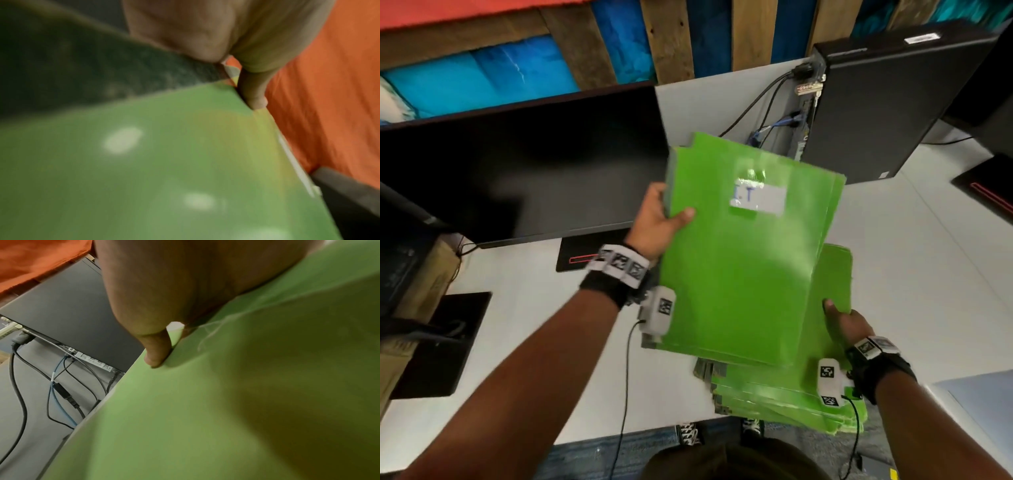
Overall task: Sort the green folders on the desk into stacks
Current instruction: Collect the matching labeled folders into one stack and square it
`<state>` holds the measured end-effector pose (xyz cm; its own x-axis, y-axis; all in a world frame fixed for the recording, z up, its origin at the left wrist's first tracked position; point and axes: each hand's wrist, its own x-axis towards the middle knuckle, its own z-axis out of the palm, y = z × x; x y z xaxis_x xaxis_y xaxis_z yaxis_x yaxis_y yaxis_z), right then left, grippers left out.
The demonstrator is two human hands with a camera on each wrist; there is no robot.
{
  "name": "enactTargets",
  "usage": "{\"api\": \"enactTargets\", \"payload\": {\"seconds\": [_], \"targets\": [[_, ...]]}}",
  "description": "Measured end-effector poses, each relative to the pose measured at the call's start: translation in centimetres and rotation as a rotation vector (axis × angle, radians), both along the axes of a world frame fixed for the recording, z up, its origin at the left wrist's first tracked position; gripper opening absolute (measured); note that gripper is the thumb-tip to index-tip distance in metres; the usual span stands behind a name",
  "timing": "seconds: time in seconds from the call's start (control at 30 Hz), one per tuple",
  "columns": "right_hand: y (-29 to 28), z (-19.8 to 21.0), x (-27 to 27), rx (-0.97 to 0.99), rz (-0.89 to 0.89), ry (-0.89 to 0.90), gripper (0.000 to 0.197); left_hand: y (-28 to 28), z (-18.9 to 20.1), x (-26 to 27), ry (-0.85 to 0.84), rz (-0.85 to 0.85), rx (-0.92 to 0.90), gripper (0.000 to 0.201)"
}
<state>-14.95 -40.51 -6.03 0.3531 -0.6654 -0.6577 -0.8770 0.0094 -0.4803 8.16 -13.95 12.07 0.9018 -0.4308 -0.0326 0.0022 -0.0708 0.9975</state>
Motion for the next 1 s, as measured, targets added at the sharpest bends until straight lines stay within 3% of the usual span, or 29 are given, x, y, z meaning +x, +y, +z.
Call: {"api": "enactTargets", "payload": {"seconds": [0.17,0.33,0.57,0.73,0.8,0.9,1.0], "targets": [[-0.1,0.1,-0.5,0.036,-0.028,-0.026,0.066,-5.1,-6.9,-1.1,0.029,0.094,0.310,0.046],[0.2,0.3,-0.9,0.052,-0.046,-0.080,0.064,-6.5,-10.5,-2.4,0.151,0.108,0.442,0.053],[0.5,0.4,-1.4,0.153,-0.164,-0.231,0.066,-6.7,-12.4,-4.3,0.141,0.022,0.601,0.052],[0.4,-0.5,-1.7,0.209,-0.192,-0.314,0.069,-6.6,-12.2,-4.8,0.276,-0.102,0.701,0.052],[0.3,-0.4,-1.6,0.240,-0.192,-0.370,0.059,-6.8,-12.4,-4.2,0.351,-0.096,0.678,0.062],[0.8,1.0,-1.8,0.233,-0.195,-0.473,0.037,-6.7,-12.6,-3.1,0.588,-0.102,0.567,0.098],[1.2,2.7,-2.0,0.246,-0.159,-0.598,0.025,-5.4,-13.9,-2.3,0.799,-0.079,0.447,0.109]]}}
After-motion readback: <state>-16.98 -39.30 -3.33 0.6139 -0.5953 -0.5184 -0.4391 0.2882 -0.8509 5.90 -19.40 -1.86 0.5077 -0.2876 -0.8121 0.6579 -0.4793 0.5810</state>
